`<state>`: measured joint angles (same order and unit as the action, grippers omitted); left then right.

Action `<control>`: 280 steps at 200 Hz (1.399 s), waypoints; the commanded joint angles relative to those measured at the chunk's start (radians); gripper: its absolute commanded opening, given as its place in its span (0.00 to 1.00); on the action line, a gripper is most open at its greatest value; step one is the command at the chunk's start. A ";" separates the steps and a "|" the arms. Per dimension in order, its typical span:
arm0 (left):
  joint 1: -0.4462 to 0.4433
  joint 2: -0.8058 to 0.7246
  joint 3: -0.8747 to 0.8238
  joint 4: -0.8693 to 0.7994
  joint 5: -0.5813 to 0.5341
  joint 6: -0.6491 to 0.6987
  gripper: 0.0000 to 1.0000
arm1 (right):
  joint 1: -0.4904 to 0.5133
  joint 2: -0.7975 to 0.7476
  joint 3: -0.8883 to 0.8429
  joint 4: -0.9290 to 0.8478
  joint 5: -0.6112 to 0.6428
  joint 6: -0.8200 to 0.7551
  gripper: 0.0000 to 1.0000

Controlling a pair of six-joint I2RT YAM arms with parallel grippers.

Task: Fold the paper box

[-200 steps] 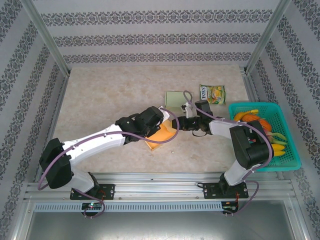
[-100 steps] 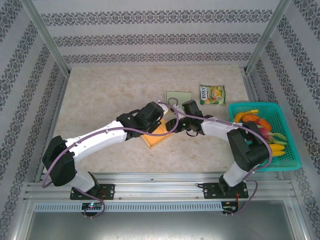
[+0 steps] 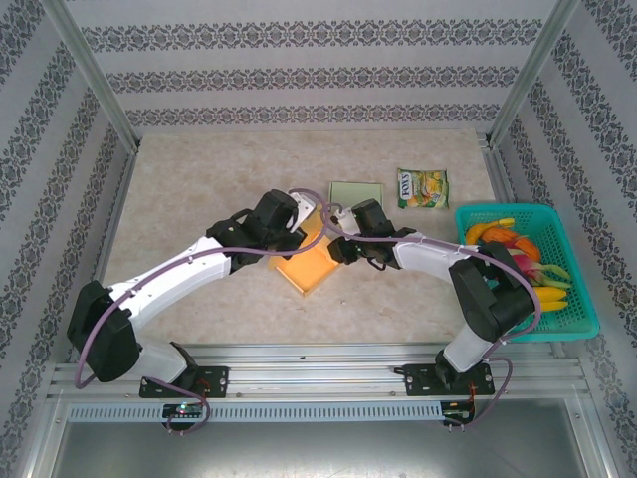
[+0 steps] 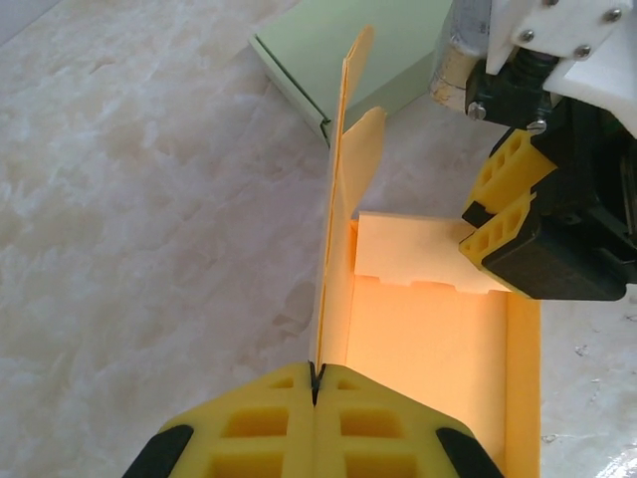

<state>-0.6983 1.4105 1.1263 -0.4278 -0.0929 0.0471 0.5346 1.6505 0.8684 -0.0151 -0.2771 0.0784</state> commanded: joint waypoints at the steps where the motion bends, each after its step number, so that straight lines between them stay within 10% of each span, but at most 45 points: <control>1: 0.006 -0.020 -0.026 0.036 0.089 0.000 0.00 | -0.006 -0.020 -0.022 -0.062 -0.015 -0.006 0.33; 71: 0.005 0.019 -0.030 0.029 0.087 0.037 0.00 | -0.143 -0.166 -0.011 -0.159 -0.144 0.020 0.51; 180: 0.005 -0.028 -0.075 0.079 0.125 0.039 0.00 | -0.189 0.112 0.053 -0.010 -0.490 0.146 0.52; 280: 0.028 -0.069 -0.060 0.096 0.112 -0.029 0.00 | -0.039 0.073 0.048 -0.108 0.019 -0.068 0.29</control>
<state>-0.6933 1.3743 1.0702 -0.3550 0.0154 0.0624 0.4522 1.7695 0.9375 -0.1059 -0.4431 0.1062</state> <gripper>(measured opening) 0.054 0.303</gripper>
